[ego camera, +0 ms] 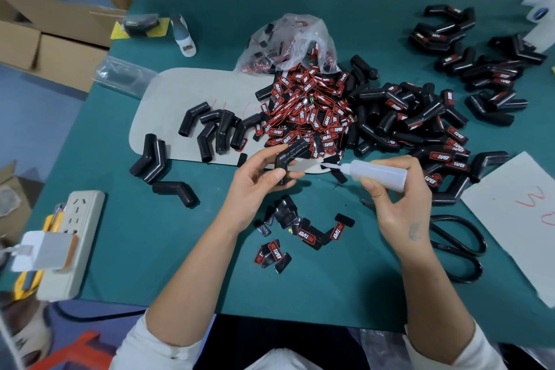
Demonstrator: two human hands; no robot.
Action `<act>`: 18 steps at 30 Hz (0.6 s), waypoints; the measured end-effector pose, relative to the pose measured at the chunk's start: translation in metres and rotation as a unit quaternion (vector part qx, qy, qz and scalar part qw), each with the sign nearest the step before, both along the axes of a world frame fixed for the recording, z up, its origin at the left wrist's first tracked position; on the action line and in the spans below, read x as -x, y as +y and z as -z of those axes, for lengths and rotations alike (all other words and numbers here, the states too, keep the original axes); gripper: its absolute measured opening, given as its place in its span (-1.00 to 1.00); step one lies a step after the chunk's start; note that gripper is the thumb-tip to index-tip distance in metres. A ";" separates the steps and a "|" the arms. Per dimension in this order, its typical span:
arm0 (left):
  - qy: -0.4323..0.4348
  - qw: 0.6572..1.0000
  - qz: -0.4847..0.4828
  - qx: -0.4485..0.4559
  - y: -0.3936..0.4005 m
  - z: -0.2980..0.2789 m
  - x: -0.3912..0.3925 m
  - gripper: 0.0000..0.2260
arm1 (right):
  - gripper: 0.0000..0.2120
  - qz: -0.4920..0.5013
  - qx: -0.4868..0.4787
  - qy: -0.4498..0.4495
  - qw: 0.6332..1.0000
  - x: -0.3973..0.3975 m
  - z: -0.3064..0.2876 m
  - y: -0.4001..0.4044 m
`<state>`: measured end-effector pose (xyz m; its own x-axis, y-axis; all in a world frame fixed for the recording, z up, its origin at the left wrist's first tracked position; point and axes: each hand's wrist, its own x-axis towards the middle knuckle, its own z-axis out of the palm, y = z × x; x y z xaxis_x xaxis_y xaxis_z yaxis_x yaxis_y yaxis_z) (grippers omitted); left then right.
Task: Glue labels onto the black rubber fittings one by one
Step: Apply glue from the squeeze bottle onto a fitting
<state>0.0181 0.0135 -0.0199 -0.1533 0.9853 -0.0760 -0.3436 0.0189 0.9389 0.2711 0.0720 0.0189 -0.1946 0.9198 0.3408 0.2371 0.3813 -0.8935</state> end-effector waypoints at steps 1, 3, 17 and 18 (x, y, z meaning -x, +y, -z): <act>0.000 1.000 0.000 0.001 0.000 -0.001 0.000 -0.66 | -0.75 0.001 0.000 0.001 1.000 0.000 0.000 0.000; -0.002 1.000 -0.002 0.004 0.000 -0.002 -0.001 -0.67 | -0.75 0.001 0.003 0.004 1.000 -0.001 0.000 0.000; 0.005 1.000 -0.002 -0.002 0.000 -0.003 0.000 -0.67 | -0.74 -0.008 -0.003 -0.001 1.000 0.000 0.000 0.000; 0.004 1.000 -0.003 -0.003 0.000 -0.002 0.000 -0.67 | -0.74 -0.008 -0.002 0.000 1.000 -0.001 0.000 0.000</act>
